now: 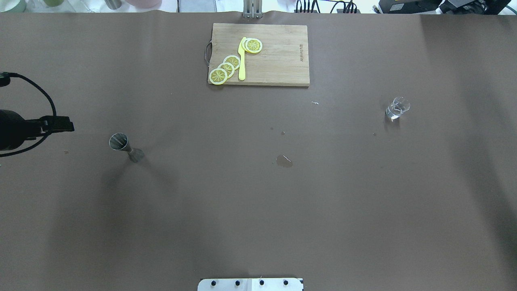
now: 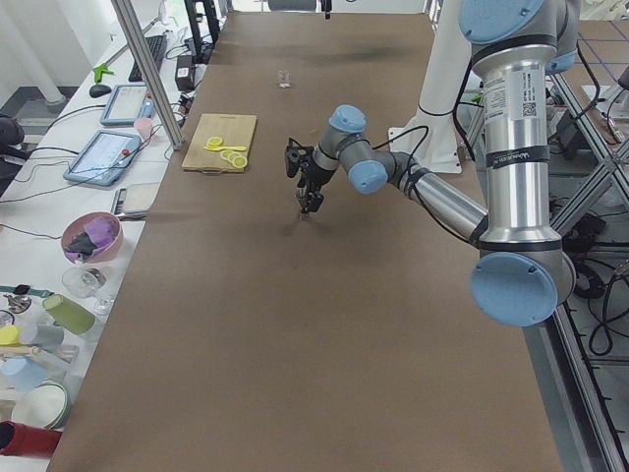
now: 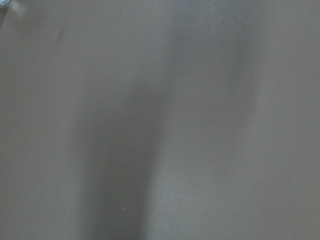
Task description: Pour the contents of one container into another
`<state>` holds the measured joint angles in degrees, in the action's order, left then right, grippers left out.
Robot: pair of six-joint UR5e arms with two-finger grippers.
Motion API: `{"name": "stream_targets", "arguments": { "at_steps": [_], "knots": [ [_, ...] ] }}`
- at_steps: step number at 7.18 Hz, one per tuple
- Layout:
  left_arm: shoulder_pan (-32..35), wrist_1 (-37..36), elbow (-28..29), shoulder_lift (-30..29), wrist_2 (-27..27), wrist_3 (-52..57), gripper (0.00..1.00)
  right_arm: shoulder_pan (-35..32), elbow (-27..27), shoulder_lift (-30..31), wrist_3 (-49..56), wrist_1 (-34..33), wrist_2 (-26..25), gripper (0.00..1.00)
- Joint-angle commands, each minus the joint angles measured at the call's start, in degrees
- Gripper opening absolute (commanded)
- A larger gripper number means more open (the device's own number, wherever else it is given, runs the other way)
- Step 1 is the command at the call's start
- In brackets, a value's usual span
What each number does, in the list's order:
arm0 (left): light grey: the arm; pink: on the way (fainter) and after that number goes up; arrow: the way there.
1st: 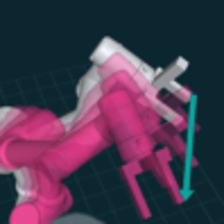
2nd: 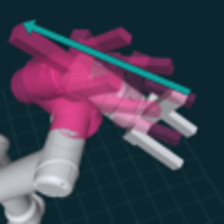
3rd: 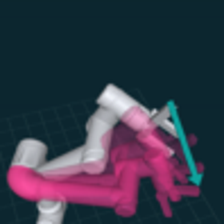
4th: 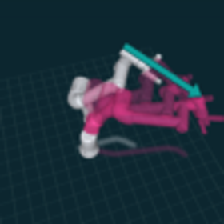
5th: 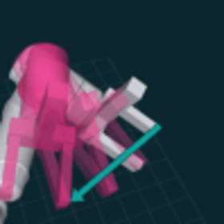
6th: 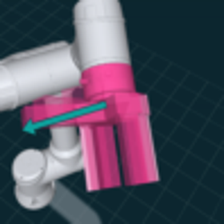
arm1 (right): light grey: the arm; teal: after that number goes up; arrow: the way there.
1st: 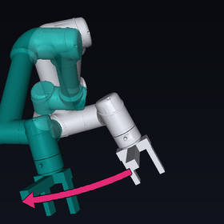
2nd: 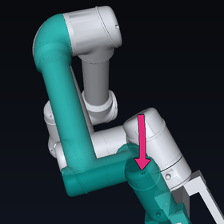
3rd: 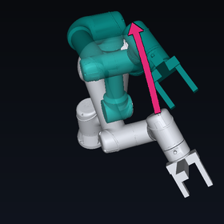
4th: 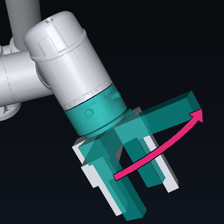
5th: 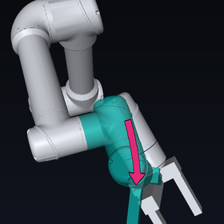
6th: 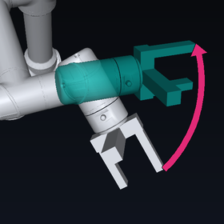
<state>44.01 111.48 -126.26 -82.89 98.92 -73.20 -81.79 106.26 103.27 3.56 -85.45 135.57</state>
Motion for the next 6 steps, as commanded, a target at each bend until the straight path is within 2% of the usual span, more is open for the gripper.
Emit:
{"name": "stream_targets", "arguments": {
  "at_steps": [1, 2, 4, 5, 6],
  "knots": [
    [-6.3, 1.4, -0.1, 0.0, -9.2, -3.8, 0.99, 0.0, -1.6, 0.2, -1.5, 2.6, 3.3, 1.0],
    [-9.0, 1.5, -0.4, 0.0, -13.0, -5.2, 0.99, 0.3, -3.6, 0.3, -8.2, 9.1, 4.9, 1.0],
    [-15.2, 1.5, -0.4, 0.1, -21.9, -7.1, 0.99, 5.1, -7.7, 1.0, -27.2, 28.8, 5.3, 1.0],
    [-19.4, 1.5, -0.3, 0.3, -28.0, -8.5, 0.99, 7.4, -9.0, 1.0, -32.8, 35.1, 4.9, 1.0],
    [-22.4, 1.5, -0.2, 0.4, -32.4, -9.6, 0.99, 9.3, -9.6, 1.9, -33.7, 37.6, 2.4, 1.0]
  ]
}}
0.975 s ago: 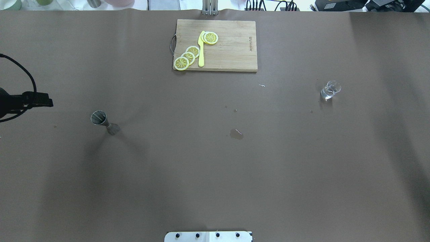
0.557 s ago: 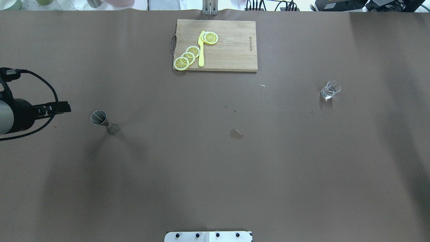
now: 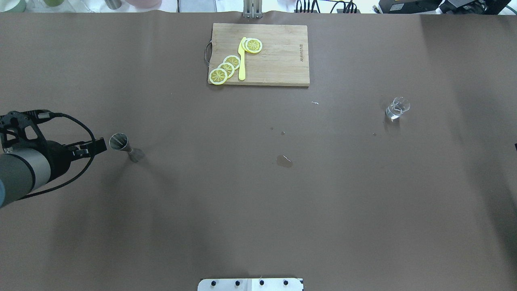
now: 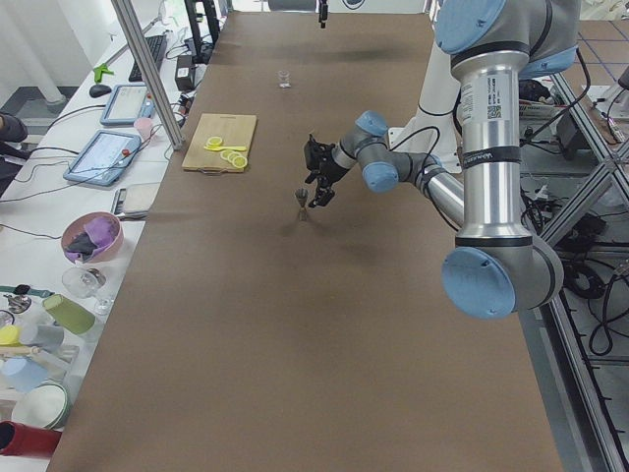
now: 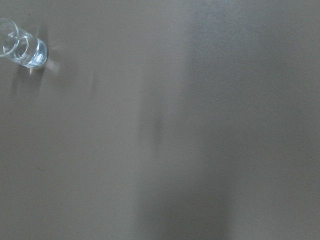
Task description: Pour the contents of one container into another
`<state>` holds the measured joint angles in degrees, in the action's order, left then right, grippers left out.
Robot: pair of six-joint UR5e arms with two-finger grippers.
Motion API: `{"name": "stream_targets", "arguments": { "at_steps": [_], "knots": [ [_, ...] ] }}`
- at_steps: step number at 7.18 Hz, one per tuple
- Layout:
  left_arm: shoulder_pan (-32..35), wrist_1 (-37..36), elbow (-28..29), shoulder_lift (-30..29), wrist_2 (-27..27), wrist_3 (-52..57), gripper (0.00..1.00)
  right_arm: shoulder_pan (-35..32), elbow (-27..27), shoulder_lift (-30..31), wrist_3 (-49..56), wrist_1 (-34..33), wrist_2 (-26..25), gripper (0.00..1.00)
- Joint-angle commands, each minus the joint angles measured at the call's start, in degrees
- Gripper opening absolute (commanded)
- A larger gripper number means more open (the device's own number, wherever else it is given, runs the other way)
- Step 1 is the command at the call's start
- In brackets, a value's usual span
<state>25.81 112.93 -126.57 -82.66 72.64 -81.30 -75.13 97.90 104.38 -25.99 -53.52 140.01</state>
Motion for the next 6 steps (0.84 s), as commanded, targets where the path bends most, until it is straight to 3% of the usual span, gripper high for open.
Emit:
{"name": "stream_targets", "arguments": {
  "at_steps": [1, 3, 5, 6],
  "knots": [
    [-7.2, -0.1, 0.7, 0.1, -11.1, -3.3, 0.99, 5.8, -1.1, 4.1, -4.3, 9.5, -6.5, 1.0],
    [-11.4, 0.2, 2.5, -0.2, -19.2, -4.1, 0.99, 14.0, 1.7, 12.0, -4.9, 16.7, -18.0, 1.0],
    [-13.3, 0.6, 3.0, -0.3, -23.0, -6.0, 0.99, 26.8, 7.1, 21.3, -12.2, 24.9, -33.7, 1.0],
    [-14.0, 1.2, 4.3, -0.6, -24.3, -6.2, 0.99, 29.6, 8.2, 22.4, -14.8, 26.2, -35.7, 1.0]
  ]
}}
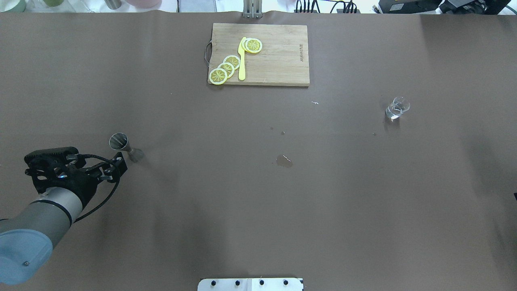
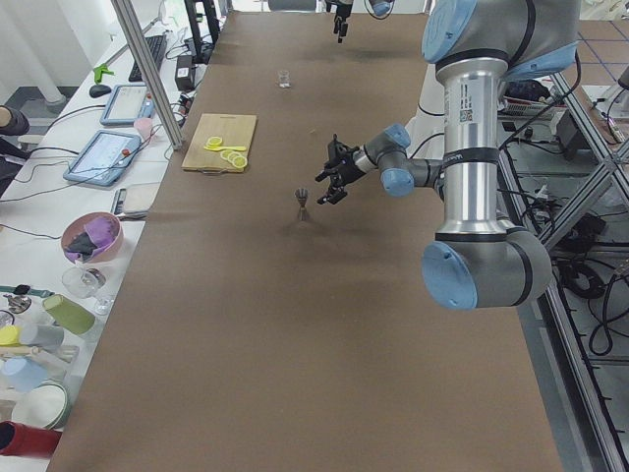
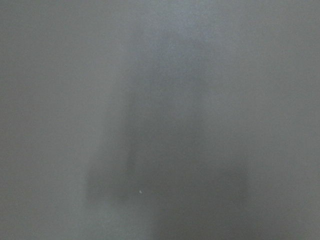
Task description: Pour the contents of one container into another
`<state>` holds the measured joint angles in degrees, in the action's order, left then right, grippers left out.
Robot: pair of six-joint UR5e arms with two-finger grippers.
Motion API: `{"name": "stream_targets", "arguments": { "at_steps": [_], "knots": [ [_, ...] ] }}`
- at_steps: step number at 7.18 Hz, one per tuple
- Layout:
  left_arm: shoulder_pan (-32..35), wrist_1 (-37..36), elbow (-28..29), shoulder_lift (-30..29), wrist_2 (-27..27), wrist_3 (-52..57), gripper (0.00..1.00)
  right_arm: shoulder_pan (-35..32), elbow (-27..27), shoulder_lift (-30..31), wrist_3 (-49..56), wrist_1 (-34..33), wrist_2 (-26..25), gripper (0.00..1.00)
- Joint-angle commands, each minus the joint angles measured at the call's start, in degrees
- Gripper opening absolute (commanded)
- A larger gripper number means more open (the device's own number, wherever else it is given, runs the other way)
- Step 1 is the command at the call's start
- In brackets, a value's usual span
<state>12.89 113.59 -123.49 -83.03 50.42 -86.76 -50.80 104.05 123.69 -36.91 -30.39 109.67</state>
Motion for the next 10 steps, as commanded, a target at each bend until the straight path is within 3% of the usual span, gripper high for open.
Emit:
{"name": "stream_targets", "arguments": {
  "at_steps": [1, 2, 4, 8, 9, 10],
  "knots": [
    [-1.4, 2.2, 4.0, -2.0, -4.4, -0.7, 0.99, 8.4, 1.9, 3.3, -6.4, 5.8, -9.4, 1.0],
    [-1.6, 4.3, 5.4, -2.0, -5.0, -0.6, 0.99, 14.9, 1.9, 5.1, -14.3, 10.4, -15.9, 1.0],
    [-3.4, 5.1, 7.1, -2.0, -10.0, -0.7, 0.99, 22.2, 1.4, 4.9, -23.2, 15.8, -21.7, 1.0],
    [-7.3, 11.5, 12.5, -2.3, -18.2, -0.8, 0.99, 37.2, 0.4, 4.6, -32.2, 16.7, -45.0, 1.0],
    [-7.4, 11.5, 12.9, -2.8, -19.1, -0.7, 0.99, 37.8, 0.3, 4.6, -34.4, 16.8, -46.5, 1.0],
    [-7.4, 11.5, 15.2, -5.4, -21.3, -0.7, 0.99, 40.1, -0.2, 3.3, -37.2, 16.3, -52.6, 1.0]
  ]
}}
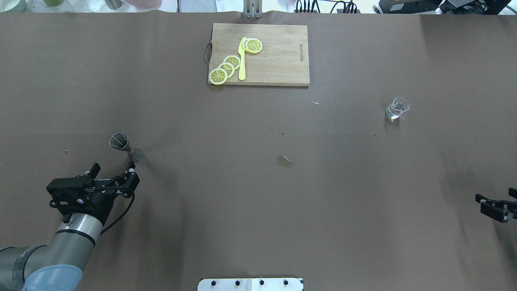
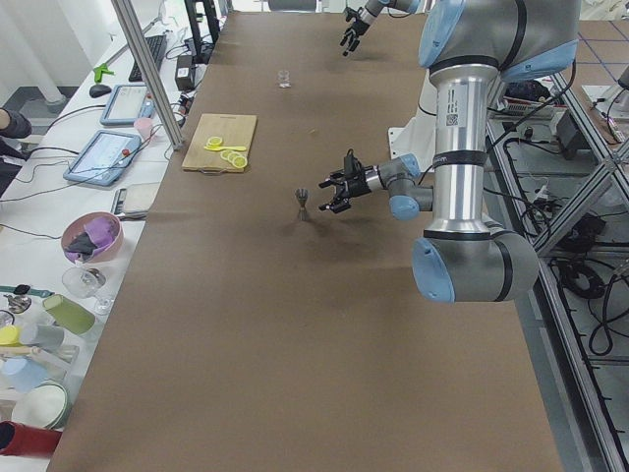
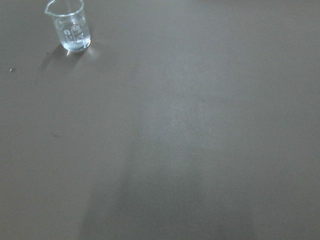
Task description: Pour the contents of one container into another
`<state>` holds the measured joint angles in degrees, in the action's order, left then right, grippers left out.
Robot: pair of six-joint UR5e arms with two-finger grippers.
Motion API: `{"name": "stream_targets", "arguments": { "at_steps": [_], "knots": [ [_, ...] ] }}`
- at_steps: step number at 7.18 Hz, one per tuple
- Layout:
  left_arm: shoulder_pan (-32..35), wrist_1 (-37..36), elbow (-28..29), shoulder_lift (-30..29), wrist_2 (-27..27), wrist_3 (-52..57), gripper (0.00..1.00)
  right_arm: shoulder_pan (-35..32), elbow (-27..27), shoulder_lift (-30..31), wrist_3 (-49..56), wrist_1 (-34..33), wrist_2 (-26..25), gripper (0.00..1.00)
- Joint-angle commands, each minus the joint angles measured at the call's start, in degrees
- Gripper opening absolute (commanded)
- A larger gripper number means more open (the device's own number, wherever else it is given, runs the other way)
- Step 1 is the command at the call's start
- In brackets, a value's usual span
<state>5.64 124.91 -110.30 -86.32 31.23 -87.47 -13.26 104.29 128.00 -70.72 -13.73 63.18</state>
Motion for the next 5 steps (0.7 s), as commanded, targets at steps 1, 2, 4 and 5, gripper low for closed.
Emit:
{"name": "stream_targets", "arguments": {
  "at_steps": [1, 2, 4, 5],
  "knots": [
    [-0.1, 0.2, 3.7, -3.9, -3.5, 0.0, 0.99, 4.8, -0.8, -2.2, -4.8, -0.8, -13.2, 1.0],
    [-0.1, 0.2, 4.1, -4.0, -3.5, 0.0, 0.98, 5.1, -1.3, -3.0, -4.8, -1.4, -14.7, 1.0],
    [-0.1, 0.3, 5.5, -4.1, -3.6, -0.1, 0.98, 9.0, -3.6, -5.7, -4.3, -1.5, -24.2, 1.0],
    [-0.1, 0.3, 6.4, -4.1, -3.7, -0.7, 0.98, 9.5, -3.6, -5.8, -4.6, -1.5, -25.1, 1.0]
  ]
}}
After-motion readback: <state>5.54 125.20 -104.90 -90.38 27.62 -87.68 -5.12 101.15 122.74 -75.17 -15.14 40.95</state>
